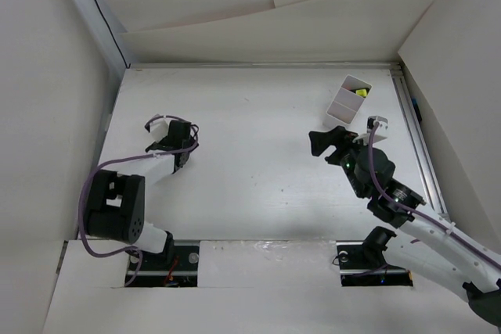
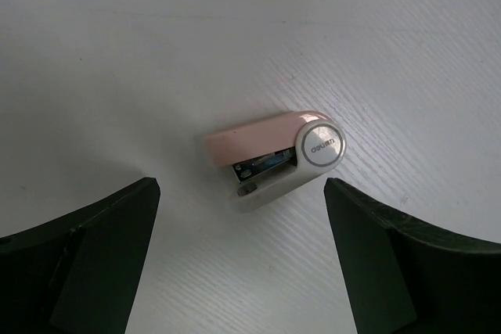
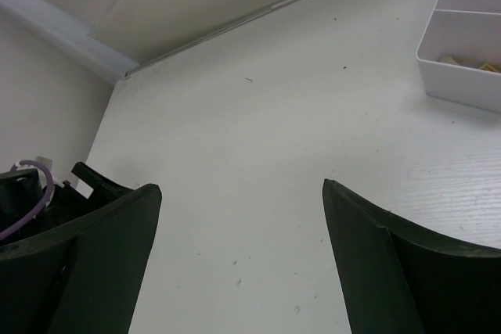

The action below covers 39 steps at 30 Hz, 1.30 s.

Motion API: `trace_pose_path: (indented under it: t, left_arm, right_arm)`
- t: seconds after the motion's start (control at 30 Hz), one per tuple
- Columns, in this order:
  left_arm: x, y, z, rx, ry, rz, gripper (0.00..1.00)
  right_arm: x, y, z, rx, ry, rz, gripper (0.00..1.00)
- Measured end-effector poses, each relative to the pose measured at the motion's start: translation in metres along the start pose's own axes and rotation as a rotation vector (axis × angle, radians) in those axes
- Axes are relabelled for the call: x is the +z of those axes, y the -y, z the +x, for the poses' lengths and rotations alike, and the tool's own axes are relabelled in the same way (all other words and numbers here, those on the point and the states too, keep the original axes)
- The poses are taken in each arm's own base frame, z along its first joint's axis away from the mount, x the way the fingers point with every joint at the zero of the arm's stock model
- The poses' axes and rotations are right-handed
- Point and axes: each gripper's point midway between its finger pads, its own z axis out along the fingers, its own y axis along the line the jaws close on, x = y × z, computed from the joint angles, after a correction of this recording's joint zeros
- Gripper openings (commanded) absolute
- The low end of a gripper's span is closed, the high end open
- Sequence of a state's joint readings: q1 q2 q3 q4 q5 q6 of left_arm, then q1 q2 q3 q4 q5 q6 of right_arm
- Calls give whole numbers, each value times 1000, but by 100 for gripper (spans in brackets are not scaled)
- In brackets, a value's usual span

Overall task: Sort the stationery into containers
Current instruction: Move the stapler to the center of the board.

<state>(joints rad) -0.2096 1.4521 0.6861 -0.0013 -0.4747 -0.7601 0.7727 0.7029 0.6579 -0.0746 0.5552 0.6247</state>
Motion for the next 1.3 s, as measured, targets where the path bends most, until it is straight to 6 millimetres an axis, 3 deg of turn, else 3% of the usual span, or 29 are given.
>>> trace_pose_path:
  t: [0.2, 0.4, 0.67, 0.83, 0.97, 1.1, 1.3]
  left_arm:
    - [10, 9, 12, 38, -40, 19, 85]
    - [16, 25, 8, 44, -42, 53, 81]
    - [19, 34, 8, 56, -52, 86, 67]
    - [18, 39, 10, 66, -65, 114, 48]
    - [18, 48, 12, 82, -76, 152, 39]
    - [13, 65, 21, 121, -81, 197, 36]
    - [-10, 105, 52, 214, -125, 312, 36]
  right_arm:
    - [1, -1, 3, -4, -10, -2, 90]
    - [2, -1, 4, -10, -16, -5, 90]
    - [3, -1, 6, -14, -21, -3, 90]
    - [4, -1, 7, -16, -24, -1, 90]
    - [4, -2, 6, -14, -22, -3, 90]
    - [3, -2, 6, -14, -22, -3, 90]
    - [5, -1, 7, -20, -24, 7, 90]
